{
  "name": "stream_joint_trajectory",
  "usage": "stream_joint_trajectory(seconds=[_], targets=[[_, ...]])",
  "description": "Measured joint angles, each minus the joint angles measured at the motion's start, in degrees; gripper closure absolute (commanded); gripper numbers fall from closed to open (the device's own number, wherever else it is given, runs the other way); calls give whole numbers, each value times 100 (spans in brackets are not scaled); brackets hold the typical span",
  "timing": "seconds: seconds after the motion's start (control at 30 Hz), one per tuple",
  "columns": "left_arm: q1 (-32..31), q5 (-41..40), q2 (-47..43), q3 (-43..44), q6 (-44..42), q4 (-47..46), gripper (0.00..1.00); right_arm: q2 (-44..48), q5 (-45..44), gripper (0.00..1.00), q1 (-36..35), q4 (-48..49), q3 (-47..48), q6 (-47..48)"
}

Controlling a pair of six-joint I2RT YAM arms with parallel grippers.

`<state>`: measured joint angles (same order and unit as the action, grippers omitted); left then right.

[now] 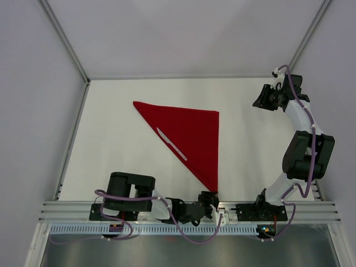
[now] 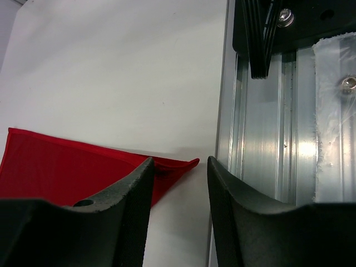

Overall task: Fold the napkin, place the utensils inside, and roll it up
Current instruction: Fold the napkin

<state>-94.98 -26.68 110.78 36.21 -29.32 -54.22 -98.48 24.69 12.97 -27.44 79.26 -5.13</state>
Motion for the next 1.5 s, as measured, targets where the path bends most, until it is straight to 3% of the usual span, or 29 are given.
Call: stream_joint_trajectory(seconds=[0.5, 0.53, 0.63, 0.67, 0.8, 0.83, 1.2, 1.5], targets=[[0, -42, 35, 87, 136, 144, 68, 0, 11, 63, 0, 2, -13, 0], [2, -42, 42, 98, 140, 149, 77, -2, 11, 63, 0, 2, -13, 0], [2, -37, 74, 144, 164, 188, 81, -4, 11, 63, 0, 4, -13, 0], [2, -37, 83, 157, 166, 190, 88, -7, 11, 63, 0, 4, -13, 0], [17, -31, 98, 188, 190, 212, 90, -39, 11, 63, 0, 4, -13, 0], [31, -28, 98, 195, 203, 225, 98, -52, 11, 63, 0, 4, -13, 0], [254, 22, -15, 227, 564, 511, 98, -96, 15, 63, 0, 2, -13, 0], [1062, 616, -1150, 212, 1578, 890, 98, -98, 50, 63, 0, -39, -11, 0]])
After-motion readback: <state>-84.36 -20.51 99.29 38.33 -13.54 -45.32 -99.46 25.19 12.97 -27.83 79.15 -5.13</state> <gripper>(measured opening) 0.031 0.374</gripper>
